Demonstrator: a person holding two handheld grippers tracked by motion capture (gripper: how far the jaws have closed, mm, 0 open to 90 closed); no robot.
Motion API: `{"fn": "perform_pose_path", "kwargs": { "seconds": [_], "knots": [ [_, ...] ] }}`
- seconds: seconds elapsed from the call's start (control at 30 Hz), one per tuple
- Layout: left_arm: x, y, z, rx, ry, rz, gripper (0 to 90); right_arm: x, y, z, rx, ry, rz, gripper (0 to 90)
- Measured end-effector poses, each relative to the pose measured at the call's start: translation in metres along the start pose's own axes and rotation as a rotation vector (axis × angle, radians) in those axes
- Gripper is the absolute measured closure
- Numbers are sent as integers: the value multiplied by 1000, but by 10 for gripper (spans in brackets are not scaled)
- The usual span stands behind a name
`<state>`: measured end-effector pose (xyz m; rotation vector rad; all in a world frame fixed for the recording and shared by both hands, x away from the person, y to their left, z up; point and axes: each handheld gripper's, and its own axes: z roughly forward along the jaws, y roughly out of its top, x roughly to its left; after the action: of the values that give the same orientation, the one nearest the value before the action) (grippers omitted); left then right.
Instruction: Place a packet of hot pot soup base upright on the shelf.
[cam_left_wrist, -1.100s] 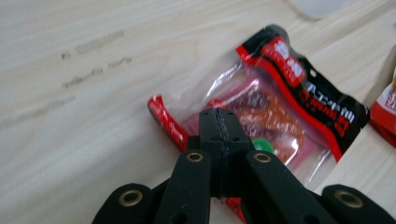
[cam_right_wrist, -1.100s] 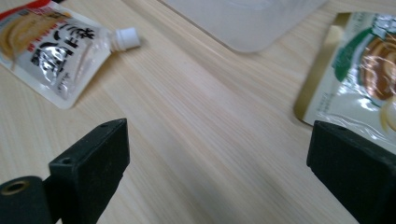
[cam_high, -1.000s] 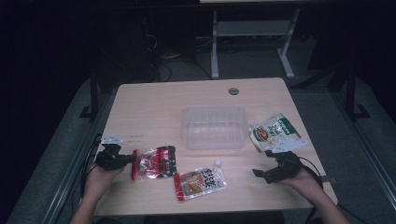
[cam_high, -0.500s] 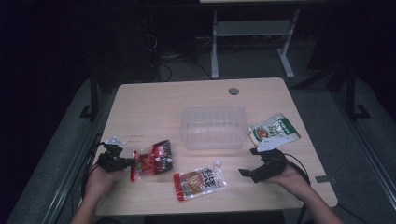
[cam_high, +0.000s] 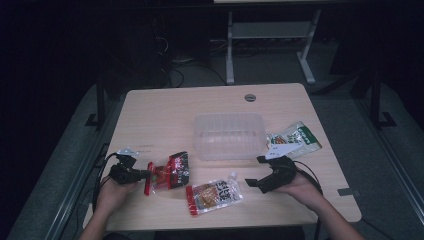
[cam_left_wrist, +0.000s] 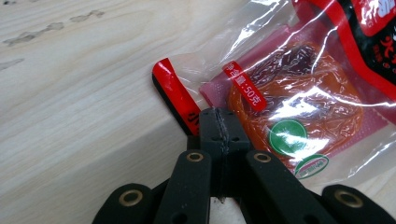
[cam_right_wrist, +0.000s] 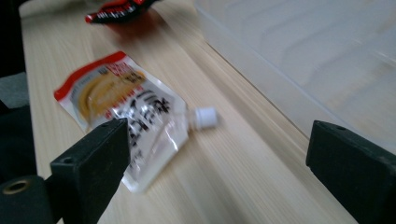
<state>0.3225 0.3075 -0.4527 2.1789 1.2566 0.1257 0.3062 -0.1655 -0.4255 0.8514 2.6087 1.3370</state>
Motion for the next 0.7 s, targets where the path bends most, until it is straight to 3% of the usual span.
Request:
{"fn": "perform_pose_path", "kwargs": {
  "seconds": [0.33,0.5,0.7],
  "knots": [
    [0,0,0,-2,-1,4,900,21,35,43,11,112,-37,62],
    [0,0,0,-4,-4,0,900,24,48,63,-7,165,-29,115],
    [1,-1,0,-10,-8,-4,900,27,60,85,1,181,-41,151]
  ]
}}
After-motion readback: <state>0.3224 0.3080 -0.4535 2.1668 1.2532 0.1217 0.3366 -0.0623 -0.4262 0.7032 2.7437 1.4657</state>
